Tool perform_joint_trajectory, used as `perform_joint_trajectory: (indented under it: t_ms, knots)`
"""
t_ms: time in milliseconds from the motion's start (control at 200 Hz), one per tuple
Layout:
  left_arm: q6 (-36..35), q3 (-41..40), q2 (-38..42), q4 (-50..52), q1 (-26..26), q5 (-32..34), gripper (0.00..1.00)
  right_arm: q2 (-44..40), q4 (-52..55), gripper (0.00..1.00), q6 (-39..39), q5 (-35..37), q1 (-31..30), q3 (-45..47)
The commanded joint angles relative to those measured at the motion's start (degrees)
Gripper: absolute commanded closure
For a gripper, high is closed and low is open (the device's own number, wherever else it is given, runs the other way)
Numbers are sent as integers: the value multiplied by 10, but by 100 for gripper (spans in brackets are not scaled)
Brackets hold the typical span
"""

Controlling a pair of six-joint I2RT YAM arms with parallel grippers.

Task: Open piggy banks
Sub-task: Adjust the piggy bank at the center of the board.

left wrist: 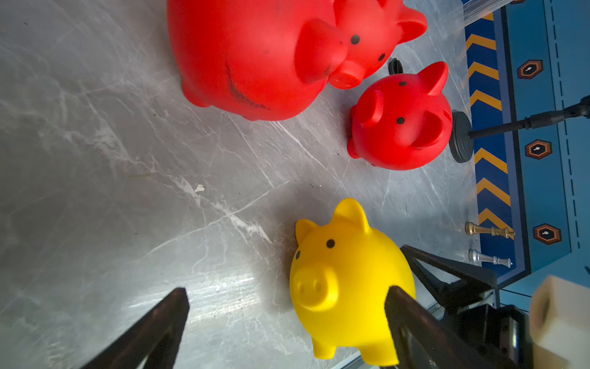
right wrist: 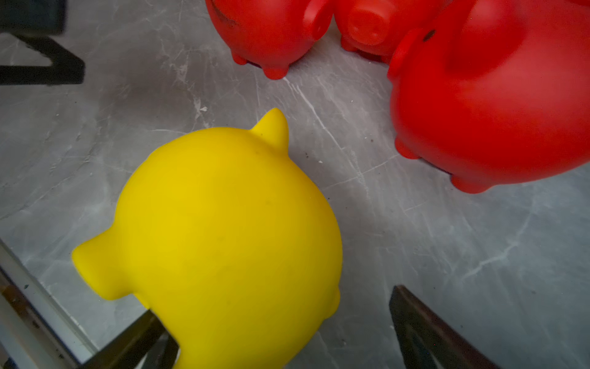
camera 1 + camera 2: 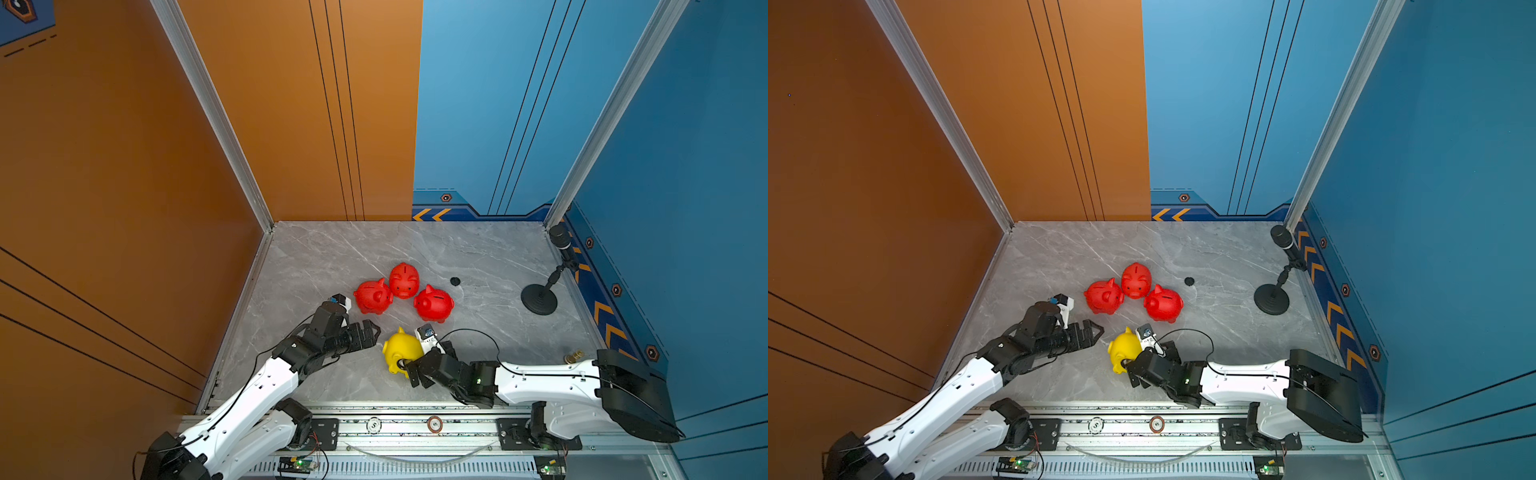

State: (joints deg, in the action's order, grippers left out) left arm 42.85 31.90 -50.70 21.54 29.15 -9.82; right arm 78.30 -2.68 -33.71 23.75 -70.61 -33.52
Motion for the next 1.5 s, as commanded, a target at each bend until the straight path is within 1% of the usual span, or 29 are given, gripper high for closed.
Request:
perform_joint_trajectory:
  t_ms: [0, 155, 361, 511, 751, 891, 1177, 1307, 1422, 1492]
  knots:
    - [-12, 9, 8, 22, -8, 8, 3, 5, -14, 0, 12, -14, 15, 9]
    - [-15, 12, 5, 27, -14, 4, 2, 5, 0, 0, 4, -22, 28, 17]
    - [-11, 3, 16, 30, -16, -1, 2, -6, 16, 0, -29, -11, 36, 40]
    - [-12, 2, 24, 39, -18, 0, 2, -23, 10, 0, -40, -7, 43, 60]
    - [-12, 5, 18, 35, -17, -9, 2, -22, -38, 0, -28, -52, 71, 74]
    - [-14, 4, 16, 32, -12, -13, 2, -21, -80, 1, -53, -103, 106, 93]
    - [-10, 3, 3, 15, 2, -18, 2, 11, -115, 6, -72, -172, 127, 82]
    - [-9, -1, -5, 6, 15, -21, 2, 36, -133, 11, -74, -197, 129, 76]
    - [-4, -9, -10, -12, 19, -36, 2, 62, -171, 17, -77, -219, 131, 78]
    - [3, -17, -8, -33, 20, -49, 2, 77, -189, 23, -79, -224, 132, 79]
